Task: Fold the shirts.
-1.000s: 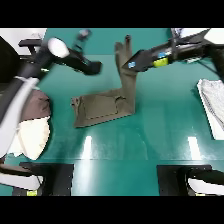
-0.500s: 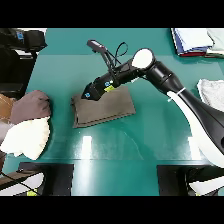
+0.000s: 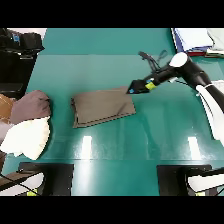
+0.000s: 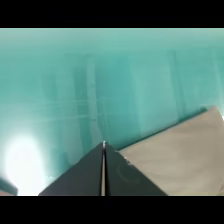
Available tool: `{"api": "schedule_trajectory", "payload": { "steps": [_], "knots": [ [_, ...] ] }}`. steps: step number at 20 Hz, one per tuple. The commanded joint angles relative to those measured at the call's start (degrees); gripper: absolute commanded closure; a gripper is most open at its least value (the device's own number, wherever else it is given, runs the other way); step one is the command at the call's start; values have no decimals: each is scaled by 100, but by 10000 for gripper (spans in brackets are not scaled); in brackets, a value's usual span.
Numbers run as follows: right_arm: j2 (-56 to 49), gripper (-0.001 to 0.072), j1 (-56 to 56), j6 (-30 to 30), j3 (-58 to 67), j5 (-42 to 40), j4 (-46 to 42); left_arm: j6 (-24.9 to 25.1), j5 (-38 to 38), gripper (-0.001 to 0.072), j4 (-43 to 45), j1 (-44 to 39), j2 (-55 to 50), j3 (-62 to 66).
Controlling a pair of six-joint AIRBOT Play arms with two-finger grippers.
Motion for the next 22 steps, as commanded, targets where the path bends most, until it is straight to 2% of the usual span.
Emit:
{"api": "schedule_trajectory", "payload": {
  "steps": [1, 8, 10, 11, 12, 13, 14, 15, 19, 22],
  "knots": [
    [-258, 109, -684, 94, -557, -46, 243, 170, 63, 686, 0, -245, 4, 0],
    [-1598, 122, -7, 92, 348, -81, 1200, 205, 195, 685, -162, -376, -33, -2],
    [-1985, 213, 345, 92, 802, 50, 1239, 205, 192, 685, -304, -376, -66, -2],
    [-2151, 223, 507, 92, 1027, 127, 1241, 208, 197, 685, -404, -376, -68, -2],
    [-2273, 334, 632, 87, 1215, 181, 1237, 208, 201, 686, -516, -376, -68, -2],
    [-2341, 518, 732, 63, 1366, 175, 1220, 208, 195, 686, -614, -376, -68, -2],
    [-2350, 657, 787, 48, 1482, 136, 1130, 208, 195, 686, -684, -376, -68, -2],
    [-2332, 695, 793, -22, 1606, 120, 1082, 208, 195, 686, -758, -378, -66, -2],
    [-1888, 696, 334, -11, 1928, 7, 981, 254, 74, 687, -931, -378, -66, -2],
    [-1290, 696, -501, 131, 1928, -267, 962, 282, 70, 687, -935, -490, -66, -2]
  ]
}}
